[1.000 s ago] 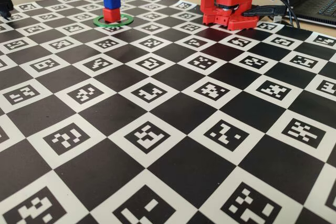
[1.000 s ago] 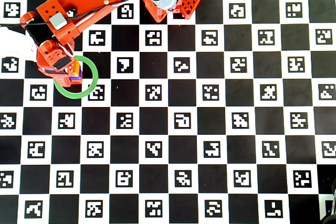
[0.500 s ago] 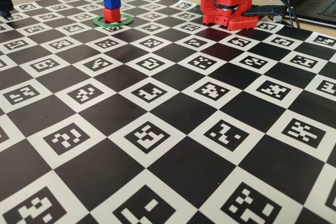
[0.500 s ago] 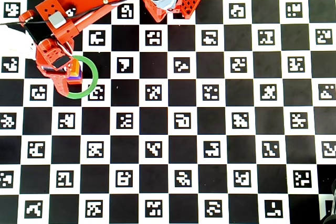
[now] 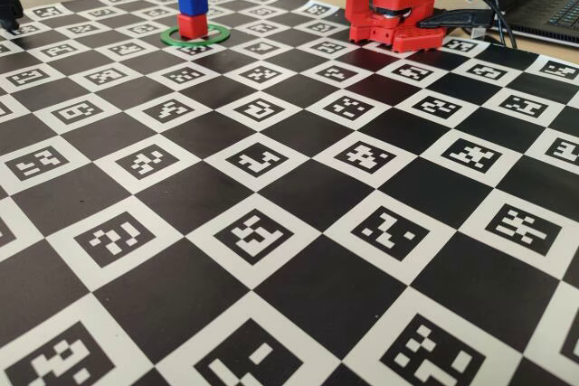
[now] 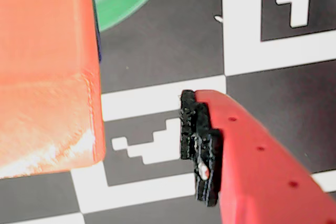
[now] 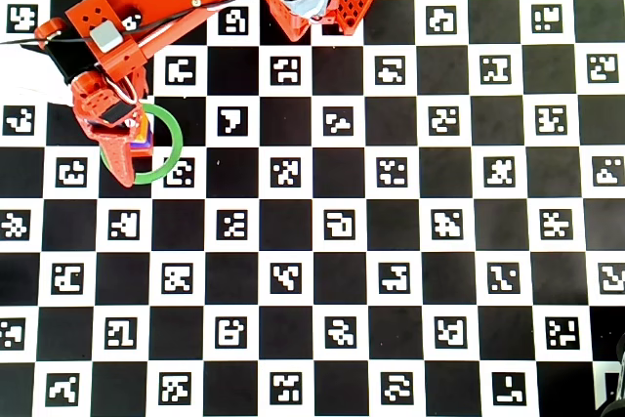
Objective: Grab the red cube then put it in the green circle then put the blue cube on top and finally the orange cube on top
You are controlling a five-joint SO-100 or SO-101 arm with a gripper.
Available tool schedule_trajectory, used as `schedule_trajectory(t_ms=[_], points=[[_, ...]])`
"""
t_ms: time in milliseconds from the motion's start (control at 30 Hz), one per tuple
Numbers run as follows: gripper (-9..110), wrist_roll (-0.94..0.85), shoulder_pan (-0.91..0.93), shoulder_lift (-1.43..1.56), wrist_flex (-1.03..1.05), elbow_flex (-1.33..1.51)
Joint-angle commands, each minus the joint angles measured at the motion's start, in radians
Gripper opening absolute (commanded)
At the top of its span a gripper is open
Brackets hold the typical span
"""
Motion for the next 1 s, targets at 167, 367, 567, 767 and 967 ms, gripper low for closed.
schedule_trajectory(t_ms=[167, 367, 567, 767, 967], points=[[59, 0.005, -0.025, 0.186, 0.063, -0.121], [59, -0.002, -0.035, 0.238, 0.097, -0.161], [59, 0.029, -0.058, 0.304, 0.12, -0.17], [58, 0.161, -0.12, 0.367, 0.152, -0.178], [53, 0.394, -0.215, 0.416, 0.075, -0.133]])
